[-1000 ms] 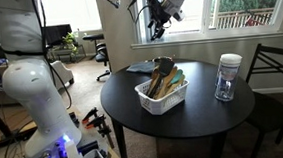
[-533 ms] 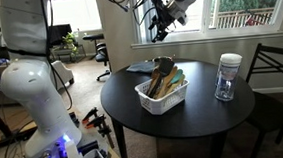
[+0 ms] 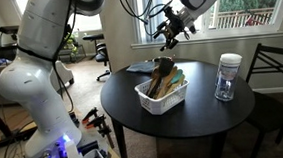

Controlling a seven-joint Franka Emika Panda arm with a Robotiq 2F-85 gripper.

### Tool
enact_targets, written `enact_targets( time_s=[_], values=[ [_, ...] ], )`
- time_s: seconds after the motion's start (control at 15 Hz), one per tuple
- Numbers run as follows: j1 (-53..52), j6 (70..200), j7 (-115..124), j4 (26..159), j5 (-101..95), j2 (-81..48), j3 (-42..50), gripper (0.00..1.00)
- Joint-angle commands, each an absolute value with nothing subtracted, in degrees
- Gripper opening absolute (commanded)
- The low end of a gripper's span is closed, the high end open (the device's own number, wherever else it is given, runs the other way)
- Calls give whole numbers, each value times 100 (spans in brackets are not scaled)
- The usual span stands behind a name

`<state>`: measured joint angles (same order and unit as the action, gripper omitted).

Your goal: Remove the spatula from the cutlery holder and place it in the white basket

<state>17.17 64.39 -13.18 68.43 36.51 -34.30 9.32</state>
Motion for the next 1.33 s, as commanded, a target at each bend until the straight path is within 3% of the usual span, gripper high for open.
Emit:
enact_targets(
  time_s=[0.0, 0.33, 0.8, 1.27],
  values=[
    [1784, 6414, -1328, 5690, 3074, -4036, 688, 100],
    [1769, 7007, -984, 4672, 2614, -4621, 438, 100],
    [1745, 6763, -969, 3256, 2219, -5615, -13, 100],
    [1612, 6671, -1206, 2892, 2429, -5777, 84, 100]
  ],
)
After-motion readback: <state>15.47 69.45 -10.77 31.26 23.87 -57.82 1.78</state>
